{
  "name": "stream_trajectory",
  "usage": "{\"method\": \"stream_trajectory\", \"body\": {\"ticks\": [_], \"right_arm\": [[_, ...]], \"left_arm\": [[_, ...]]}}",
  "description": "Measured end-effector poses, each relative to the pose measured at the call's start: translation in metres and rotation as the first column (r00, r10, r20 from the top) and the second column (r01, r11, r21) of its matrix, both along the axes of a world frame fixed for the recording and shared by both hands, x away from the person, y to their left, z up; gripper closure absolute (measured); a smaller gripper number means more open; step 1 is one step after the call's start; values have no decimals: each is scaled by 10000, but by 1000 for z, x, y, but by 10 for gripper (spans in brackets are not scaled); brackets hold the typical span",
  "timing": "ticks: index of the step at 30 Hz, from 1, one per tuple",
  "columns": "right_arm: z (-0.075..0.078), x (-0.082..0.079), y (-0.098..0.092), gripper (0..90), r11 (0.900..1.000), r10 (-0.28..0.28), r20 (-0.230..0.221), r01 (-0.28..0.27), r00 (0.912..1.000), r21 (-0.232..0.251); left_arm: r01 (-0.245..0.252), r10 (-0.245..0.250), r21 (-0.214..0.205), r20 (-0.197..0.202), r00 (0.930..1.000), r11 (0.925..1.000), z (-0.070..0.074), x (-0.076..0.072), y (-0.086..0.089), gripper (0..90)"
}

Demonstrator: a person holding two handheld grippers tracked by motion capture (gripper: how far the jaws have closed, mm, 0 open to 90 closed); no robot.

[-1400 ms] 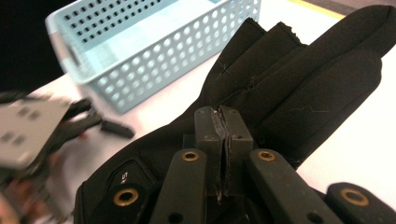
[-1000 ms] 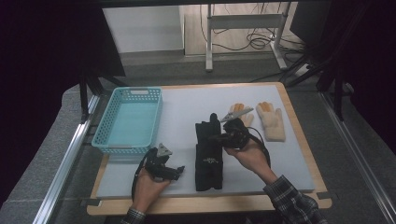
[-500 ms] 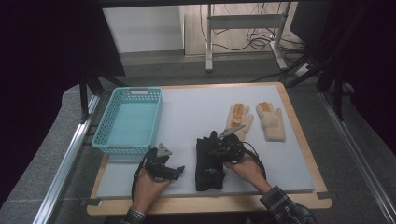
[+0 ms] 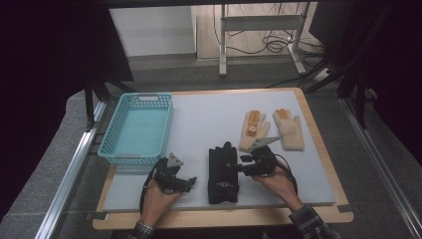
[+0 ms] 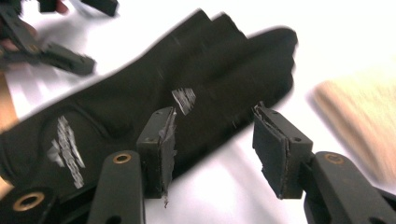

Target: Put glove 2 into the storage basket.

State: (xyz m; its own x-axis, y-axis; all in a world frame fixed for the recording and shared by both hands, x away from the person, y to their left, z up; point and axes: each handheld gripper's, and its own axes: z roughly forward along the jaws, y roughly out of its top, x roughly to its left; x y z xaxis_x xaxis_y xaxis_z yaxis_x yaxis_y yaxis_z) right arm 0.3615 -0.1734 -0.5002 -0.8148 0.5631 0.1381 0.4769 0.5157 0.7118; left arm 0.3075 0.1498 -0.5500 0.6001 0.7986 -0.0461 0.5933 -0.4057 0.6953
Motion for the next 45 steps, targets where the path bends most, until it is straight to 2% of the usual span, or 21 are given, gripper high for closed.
{"method": "stream_trajectory", "body": {"ticks": [4, 5, 8, 10, 14, 16, 17, 22, 27, 30, 40, 45], "right_arm": [[-10, -6, -10, 485, 10000, -41, 12, 41, 10000, 29], [-14, -13, -13, 610, 9999, 104, 4, -104, 9999, 127], [-20, -23, -14, 777, 9992, 404, 196, -406, 9990, 64], [-23, -28, -12, 841, 9982, 595, 221, -596, 9980, 23], [-31, -36, -2, 882, 9952, 947, 427, -936, 9946, -270], [-31, -37, 0, 883, 9951, 973, 439, -964, 9943, -226], [-32, -37, 5, 884, 9947, 1023, 387, -1017, 9940, -158], [-32, -38, 19, 884, 9918, 1274, 358, -1269, 9912, -149], [-33, -38, 35, 882, 9888, 1485, 426, -1478, 9880, -192], [-33, -36, 45, 879, 9873, 1582, 478, -1572, 9863, -235], [-35, -35, 85, 865, 9765, 2145, 495, -2131, 9755, -319], [-33, -34, 86, 828, 9724, 2325, 469, -2312, 9715, -305]], "left_arm": [[29, -28, -63, 54, 10000, 10000, 1, -3, 2, 46], [-6, 6, -5, 59, 10000, 10000, 1, -5, 5, 44], [-284, 283, 47, 82, 9996, 9996, 2, -8, 14, 41], [-445, 445, -59, 41, 9990, 9990, 3, -10, 21, 40], [-723, 723, -26, -58, 9974, 9974, -1, -13, 32, 37], [-679, 679, -118, -10, 9977, 9976, -1, -14, 34, 35], [-716, 716, -3, 18, 9974, 9974, -1, -15, 34, 32], [-581, 581, 5, -16, 9983, 9983, -2, -13, 36, 25], [-774, 771, 210, 151, 9969, 9968, -2, -14, 45, 7], [-849, 849, 92, -28, 9964, 9963, -2, -12, 48, 6], [-933, 933, 22, -108, 9956, 9956, -3, -12, 48, 4], [-925, 925, -3, -98, 9957, 9957, -3, -12, 48, 5]]}}
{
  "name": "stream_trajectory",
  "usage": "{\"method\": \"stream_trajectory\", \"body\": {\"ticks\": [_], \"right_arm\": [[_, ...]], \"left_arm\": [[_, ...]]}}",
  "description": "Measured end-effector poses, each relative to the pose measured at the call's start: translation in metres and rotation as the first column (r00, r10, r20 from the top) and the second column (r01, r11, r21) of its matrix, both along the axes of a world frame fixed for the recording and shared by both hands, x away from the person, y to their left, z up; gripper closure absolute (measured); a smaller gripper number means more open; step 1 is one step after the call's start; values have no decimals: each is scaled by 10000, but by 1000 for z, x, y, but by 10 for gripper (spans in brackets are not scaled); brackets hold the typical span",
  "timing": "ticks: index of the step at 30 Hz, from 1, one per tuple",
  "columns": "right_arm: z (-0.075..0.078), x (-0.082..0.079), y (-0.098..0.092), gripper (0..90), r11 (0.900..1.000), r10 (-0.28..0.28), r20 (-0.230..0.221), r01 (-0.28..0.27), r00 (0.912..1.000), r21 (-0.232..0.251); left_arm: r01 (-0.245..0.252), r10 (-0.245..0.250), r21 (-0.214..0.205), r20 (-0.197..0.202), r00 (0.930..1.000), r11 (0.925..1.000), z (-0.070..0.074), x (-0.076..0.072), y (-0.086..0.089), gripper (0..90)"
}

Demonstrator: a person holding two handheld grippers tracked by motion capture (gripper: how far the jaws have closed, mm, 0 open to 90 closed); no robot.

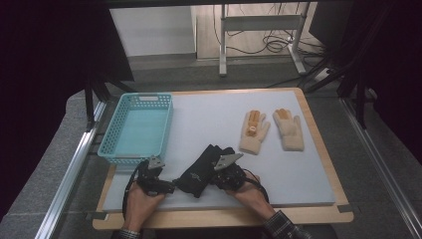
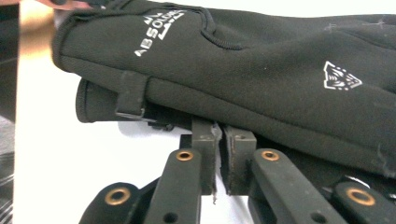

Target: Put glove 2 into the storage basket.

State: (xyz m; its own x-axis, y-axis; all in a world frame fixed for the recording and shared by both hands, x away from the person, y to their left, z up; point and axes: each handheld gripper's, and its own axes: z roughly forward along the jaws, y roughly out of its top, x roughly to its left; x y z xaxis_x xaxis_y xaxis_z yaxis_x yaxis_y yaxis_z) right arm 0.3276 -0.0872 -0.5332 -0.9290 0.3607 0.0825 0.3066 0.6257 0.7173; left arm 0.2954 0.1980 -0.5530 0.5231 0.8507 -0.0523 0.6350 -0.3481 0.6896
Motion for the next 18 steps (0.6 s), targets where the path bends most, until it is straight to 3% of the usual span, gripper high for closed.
{"method": "stream_trajectory", "body": {"ticks": [6, 9, 12, 13, 16, 18], "right_arm": [[6, -1, -31, 720, 9984, -571, 195, 570, 9982, 50], [9, 3, -50, 681, 9940, -1097, 310, 1095, 9935, 80], [12, 7, -72, 617, 9843, -1759, 431, 1750, 9835, 238], [12, 7, -72, 617, 9843, -1759, 431, 1750, 9835, 238], [13, 11, -94, 531, 9706, -2398, 593, 2380, 9690, 358], [12, 15, -116, 439, 9527, -3034, 585, 3015, 9511, 391]], "left_arm": [[4, -4, -31, 10, 10000, 10000, 0, 0, 0, 4], [6, -6, -37, 1, 10000, 10000, 0, 0, 0, 4], [10, -10, -41, -4, 10000, 10000, 0, 0, 0, 4], [10, -10, -41, -4, 10000, 10000, 0, 0, 0, 4], [11, -11, -46, -6, 10000, 10000, 0, 0, 0, 4], [11, -11, -41, 7, 10000, 10000, 0, 0, 0, 4]]}}
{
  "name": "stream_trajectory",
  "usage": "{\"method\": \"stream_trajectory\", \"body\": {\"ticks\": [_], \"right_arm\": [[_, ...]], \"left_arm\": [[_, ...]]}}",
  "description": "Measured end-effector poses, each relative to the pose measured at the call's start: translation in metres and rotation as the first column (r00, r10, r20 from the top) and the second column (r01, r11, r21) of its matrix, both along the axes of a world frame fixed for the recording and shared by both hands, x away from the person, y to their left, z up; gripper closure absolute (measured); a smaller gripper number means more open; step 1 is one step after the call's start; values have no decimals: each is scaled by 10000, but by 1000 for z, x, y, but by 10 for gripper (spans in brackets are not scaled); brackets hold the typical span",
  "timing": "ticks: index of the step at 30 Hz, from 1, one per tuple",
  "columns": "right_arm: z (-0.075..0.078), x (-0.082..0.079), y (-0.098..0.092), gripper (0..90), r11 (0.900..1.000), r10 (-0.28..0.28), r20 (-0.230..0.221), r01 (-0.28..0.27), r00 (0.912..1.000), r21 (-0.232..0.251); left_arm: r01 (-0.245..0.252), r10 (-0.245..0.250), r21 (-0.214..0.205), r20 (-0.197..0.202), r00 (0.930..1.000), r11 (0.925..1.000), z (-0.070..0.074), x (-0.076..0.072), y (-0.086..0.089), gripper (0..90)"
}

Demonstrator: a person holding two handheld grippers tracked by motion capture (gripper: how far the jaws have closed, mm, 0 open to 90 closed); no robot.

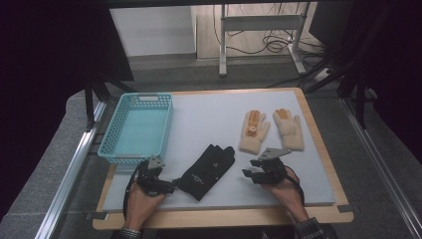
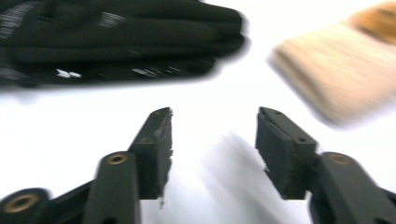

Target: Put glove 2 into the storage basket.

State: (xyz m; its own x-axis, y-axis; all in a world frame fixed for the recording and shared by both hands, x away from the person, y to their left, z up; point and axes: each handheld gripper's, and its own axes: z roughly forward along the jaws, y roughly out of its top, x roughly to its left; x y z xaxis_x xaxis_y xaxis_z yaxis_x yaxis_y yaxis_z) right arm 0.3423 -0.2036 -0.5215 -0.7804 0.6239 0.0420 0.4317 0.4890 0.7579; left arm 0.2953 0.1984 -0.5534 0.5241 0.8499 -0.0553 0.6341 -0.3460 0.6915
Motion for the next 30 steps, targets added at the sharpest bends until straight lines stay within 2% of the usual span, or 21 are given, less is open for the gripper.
{"method": "stream_trajectory", "body": {"ticks": [2, 3, 6, 8, 10, 14, 17, 19, 21, 23, 26, 27, 30], "right_arm": [[-2, 1, -14, 388, 9987, -498, 144, 499, 9987, -67], [-2, 1, -14, 388, 9987, -498, 144, 499, 9987, -67], [-4, 6, -33, 313, 9914, -1259, 361, 1270, 9914, -311], [-4, 8, -39, 287, 9879, -1471, 421, 1489, 9882, -435], [-7, 9, -42, 273, 9828, -1610, 635, 1659, 9849, -811], [-9, 11, -42, 261, 9811, -1696, 526, 1736, 9841, -854], [-10, 11, -43, 259, 9811, -1712, 499, 1749, 9840, -831], [-10, 11, -43, 258, 9810, -1718, 498, 1755, 9839, -824], [-10, 11, -43, 258, 9811, -1720, 496, 1756, 9839, -818], [-10, 11, -43, 258, 9812, -1717, 493, 1753, 9839, -814], [-10, 11, -43, 257, 9811, -1716, 498, 1753, 9839, -814], [-10, 11, -43, 257, 9811, -1716, 498, 1753, 9839, -814], [-10, 11, -43, 257, 9811, -1719, 503, 1756, 9838, -818]], "left_arm": [[-1, 1, -1, 0, 10000, 10000, 0, 0, 0, 4], [-1, 1, -1, 0, 10000, 10000, 0, 0, 0, 4], [-3, 3, -4, 2, 10000, 10000, 0, 0, 0, 4], [0, 0, -6, 0, 10000, 10000, 0, 0, 0, 4], [-29, 29, -26, -4, 10000, 10000, 0, 0, 0, 5], [-37, 38, -69, 27, 10000, 10000, 0, 0, 1, 15], [-54, 54, -296, 9, 10000, 9995, 1, -1, 3, 23], [105, -104, -374, 27, 9999, 9992, 1, -1, 5, 22], [200, -198, -345, 60, 9998, 9992, 2, -1, 6, 23], [524, -524, 31, 61, 9986, 9986, 4, -3, 9, 23], [896, -894, -352, 67, 9960, 9954, 11, -7, 13, 23], [896, -894, -352, 67, 9960, 9954, 11, -7, 13, 23], [1107, -1089, -682, 296, 9936, 9915, 25, -12, 16, 27]]}}
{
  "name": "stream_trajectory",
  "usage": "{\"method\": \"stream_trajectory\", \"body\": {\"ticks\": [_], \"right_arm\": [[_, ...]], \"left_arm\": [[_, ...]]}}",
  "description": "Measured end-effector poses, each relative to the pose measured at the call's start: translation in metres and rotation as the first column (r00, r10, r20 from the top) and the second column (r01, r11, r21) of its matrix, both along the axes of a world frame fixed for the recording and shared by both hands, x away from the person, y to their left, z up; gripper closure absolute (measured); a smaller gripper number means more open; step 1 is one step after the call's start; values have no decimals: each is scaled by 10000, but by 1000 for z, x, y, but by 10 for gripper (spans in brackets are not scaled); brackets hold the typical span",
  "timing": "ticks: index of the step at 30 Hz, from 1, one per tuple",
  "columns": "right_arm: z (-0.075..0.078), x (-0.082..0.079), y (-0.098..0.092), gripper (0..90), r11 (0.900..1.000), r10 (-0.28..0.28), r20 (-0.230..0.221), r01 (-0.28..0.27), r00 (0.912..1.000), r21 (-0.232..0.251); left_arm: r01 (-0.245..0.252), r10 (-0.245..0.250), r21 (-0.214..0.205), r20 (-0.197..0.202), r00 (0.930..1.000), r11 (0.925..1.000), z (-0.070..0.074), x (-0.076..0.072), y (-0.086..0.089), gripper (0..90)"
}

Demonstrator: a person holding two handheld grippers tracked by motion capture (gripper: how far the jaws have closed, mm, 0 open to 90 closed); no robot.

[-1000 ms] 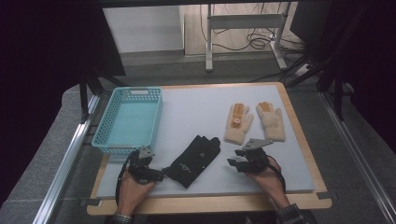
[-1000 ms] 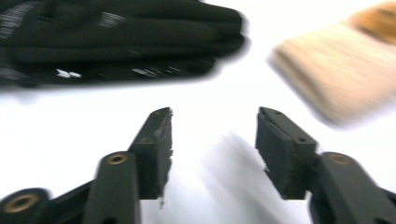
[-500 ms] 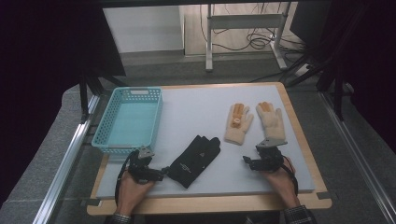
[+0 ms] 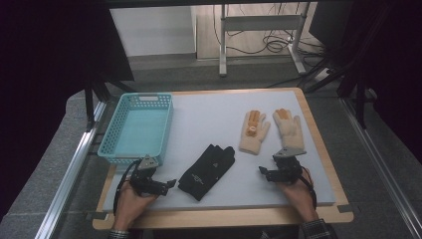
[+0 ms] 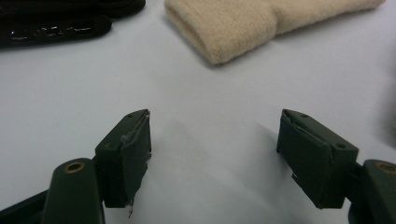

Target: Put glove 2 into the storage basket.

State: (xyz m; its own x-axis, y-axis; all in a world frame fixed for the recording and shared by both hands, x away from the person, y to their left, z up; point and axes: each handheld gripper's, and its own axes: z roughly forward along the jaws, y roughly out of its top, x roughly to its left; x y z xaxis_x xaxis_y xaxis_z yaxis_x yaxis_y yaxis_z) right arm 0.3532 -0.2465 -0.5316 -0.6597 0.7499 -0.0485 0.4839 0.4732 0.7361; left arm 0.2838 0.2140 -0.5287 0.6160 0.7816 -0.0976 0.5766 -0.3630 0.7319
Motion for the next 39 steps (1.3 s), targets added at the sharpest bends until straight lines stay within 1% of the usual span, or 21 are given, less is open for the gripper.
{"method": "stream_trajectory", "body": {"ticks": [3, 4, 6, 7, 9, 12, 16, 17, 18, 19, 21, 23, 24, 27, 28, 30, 31, 33, 36, 38, 39], "right_arm": [[0, 0, 0, 256, 10000, -7, 10, 7, 10000, -4], [0, 0, 0, 255, 10000, -9, 15, 9, 10000, -8], [0, 0, 0, 255, 10000, -11, 15, 11, 10000, -10], [0, 0, 0, 255, 10000, -11, 15, 11, 10000, -10], [0, 0, 0, 254, 10000, -16, 14, 16, 10000, -13], [0, 0, 0, 253, 10000, -19, 14, 19, 10000, -12], [0, 0, 0, 252, 10000, -21, 14, 21, 10000, -14], [0, 0, 0, 252, 10000, -21, 14, 21, 10000, -14], [0, 0, 0, 253, 10000, -21, 17, 21, 10000, -12], [0, 0, 0, 253, 10000, -21, 17, 21, 10000, -12], [0, 0, 0, 252, 10000, -16, 14, 16, 10000, -16], [0, 0, 0, 253, 10000, -9, 17, 9, 10000, -29], [0, 0, 0, 253, 10000, -10, 17, 10, 10000, -30], [0, 0, 0, 252, 10000, -10, 16, 10, 10000, -27], [0, 0, 0, 253, 10000, -8, 16, 8, 10000, -28], [0, 0, 0, 253, 10000, -10, 14, 10, 10000, -26], [0, 0, 0, 252, 10000, -12, 12, 12, 10000, -23], [0, 0, 0, 252, 10000, -10, 12, 10, 10000, -23], [0, 0, 0, 252, 10000, -11, 14, 11, 10000, -26], [0, 0, 0, 252, 10000, -11, 13, 11, 10000, -24], [0, 0, 0, 252, 10000, -11, 13, 11, 10000, -24]], "left_arm": [[120, -118, -188, 71, 9999, 9998, 6, -1, -2, 27], [296, -292, -227, 169, 9994, 9993, 12, -2, -8, 27], [490, -484, -291, 208, 9986, 9984, 17, -1, -16, 26], [490, -484, -291, 208, 9986, 9984, 17, -1, -16, 24], [701, -697, -347, 141, 9975, 9969, 22, 3, -33, 20], [1013, -1014, -130, -9, 9948, 9948, 25, 11, -52, 12], [1285, -1281, 164, -221, 9915, 9916, 25, 23, -79, 3], [1285, -1281, 164, -221, 9915, 9916, 25, 23, -79, 0], [1399, -1394, 118, -385, 9895, 9901, 25, 29, -90, 0], [1399, -1394, 118, -385, 9895, 9901, 25, 29, -90, 0], [1478, -1476, -11, -658, 9869, 9890, 22, 39, -103, 0], [1499, -1499, -49, -760, 9858, 9887, 21, 43, -107, 0], [1467, -1460, 3, -917, 9850, 9892, 18, 49, -113, 0], [1350, -1329, 122, -1084, 9852, 9908, 14, 54, -118, 0], [1378, -1331, 277, -1305, 9825, 9901, 10, 56, -123, 0], [1474, -1404, 391, -1447, 9795, 9883, 5, 54, -129, 0], [1468, -1366, 641, -1420, 9804, 9871, 3, 51, -133, 0], [1403, -1237, 1330, -1255, 9844, 9811, 1, 45, -140, 0], [1130, -897, 1950, -1244, 9882, 9743, -3, 42, -142, 0], [982, -741, 1708, -1422, 9871, 9804, -6, 43, -138, 0], [982, -741, 1708, -1422, 9871, 9804, -6, 43, -138, 0]]}}
